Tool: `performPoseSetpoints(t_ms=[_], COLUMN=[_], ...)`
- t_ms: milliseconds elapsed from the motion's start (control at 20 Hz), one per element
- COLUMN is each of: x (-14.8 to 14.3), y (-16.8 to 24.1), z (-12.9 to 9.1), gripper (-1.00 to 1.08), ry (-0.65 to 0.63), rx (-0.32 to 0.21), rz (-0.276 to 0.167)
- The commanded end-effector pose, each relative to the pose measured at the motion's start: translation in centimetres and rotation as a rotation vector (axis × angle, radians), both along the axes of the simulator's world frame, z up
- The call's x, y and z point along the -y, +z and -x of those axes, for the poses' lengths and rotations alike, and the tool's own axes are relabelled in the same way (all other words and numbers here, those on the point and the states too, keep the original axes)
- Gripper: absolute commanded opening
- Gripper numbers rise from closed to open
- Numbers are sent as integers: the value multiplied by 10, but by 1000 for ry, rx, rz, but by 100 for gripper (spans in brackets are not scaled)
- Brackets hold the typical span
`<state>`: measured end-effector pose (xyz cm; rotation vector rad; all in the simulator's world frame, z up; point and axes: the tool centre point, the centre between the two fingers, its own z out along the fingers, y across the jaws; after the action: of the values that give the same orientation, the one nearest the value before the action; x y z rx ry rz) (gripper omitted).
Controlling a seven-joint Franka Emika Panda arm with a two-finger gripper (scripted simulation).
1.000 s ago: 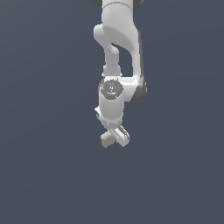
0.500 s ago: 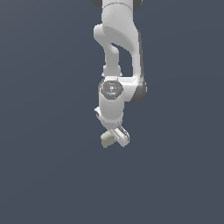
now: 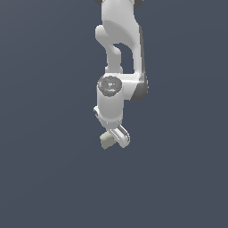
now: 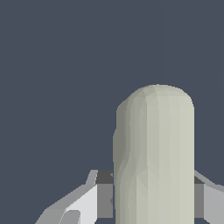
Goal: Pick up the object and move it to a goal position.
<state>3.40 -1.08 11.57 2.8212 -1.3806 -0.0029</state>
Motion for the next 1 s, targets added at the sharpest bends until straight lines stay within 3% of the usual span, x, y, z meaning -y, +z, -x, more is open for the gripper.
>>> performPoseSetpoints(t_ms=[0, 950], x=[7, 99], y=[15, 199], z=[-1, -13], gripper=[-100, -100], ry=[-1, -2], rx=[2, 2], rz=[0, 0])
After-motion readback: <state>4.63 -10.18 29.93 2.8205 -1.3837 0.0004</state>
